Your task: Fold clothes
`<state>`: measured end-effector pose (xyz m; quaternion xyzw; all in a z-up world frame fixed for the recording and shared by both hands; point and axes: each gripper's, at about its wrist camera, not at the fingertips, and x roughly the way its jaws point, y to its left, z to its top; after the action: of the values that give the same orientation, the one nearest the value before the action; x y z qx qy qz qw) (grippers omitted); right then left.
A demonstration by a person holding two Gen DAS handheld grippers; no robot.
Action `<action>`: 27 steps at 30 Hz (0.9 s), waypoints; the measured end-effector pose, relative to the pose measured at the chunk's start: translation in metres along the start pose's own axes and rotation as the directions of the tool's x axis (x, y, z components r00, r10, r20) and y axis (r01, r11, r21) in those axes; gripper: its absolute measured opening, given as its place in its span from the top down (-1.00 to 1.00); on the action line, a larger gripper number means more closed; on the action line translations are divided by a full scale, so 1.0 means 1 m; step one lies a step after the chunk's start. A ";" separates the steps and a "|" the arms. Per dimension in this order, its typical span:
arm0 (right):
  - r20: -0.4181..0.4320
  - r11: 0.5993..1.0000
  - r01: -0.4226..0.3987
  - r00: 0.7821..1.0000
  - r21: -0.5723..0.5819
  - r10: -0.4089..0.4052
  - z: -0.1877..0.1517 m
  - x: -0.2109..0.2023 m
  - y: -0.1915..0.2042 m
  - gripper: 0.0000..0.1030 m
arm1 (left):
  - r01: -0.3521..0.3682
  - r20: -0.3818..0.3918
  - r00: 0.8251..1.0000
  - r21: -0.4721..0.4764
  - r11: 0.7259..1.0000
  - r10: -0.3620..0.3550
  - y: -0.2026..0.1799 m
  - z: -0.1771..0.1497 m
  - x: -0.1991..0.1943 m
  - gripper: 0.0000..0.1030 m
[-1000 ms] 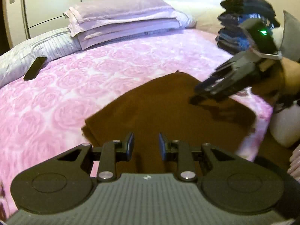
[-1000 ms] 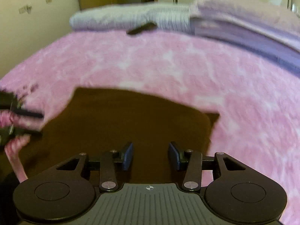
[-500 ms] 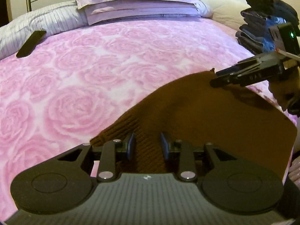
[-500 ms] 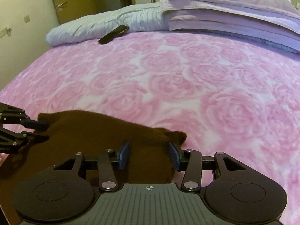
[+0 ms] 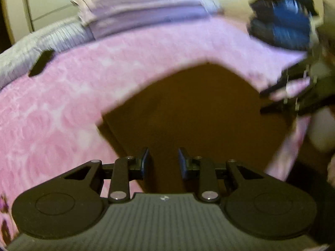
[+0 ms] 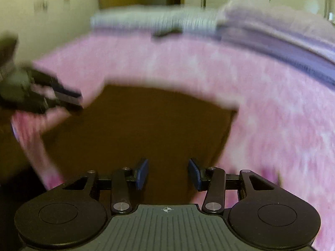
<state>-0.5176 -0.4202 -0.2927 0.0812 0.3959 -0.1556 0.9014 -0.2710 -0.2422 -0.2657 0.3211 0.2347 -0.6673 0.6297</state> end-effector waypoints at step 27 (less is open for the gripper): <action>-0.181 0.889 0.216 0.934 -0.404 -0.309 -0.039 0.015 0.084 -0.56 | -0.089 0.018 0.996 0.151 0.984 0.087 -0.050 -0.035 -0.019 0.47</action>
<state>-0.5062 -0.3336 -0.3282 -0.1302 0.5320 -0.1866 0.8156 -0.3162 -0.1990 -0.2810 0.3744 0.1652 -0.6565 0.6337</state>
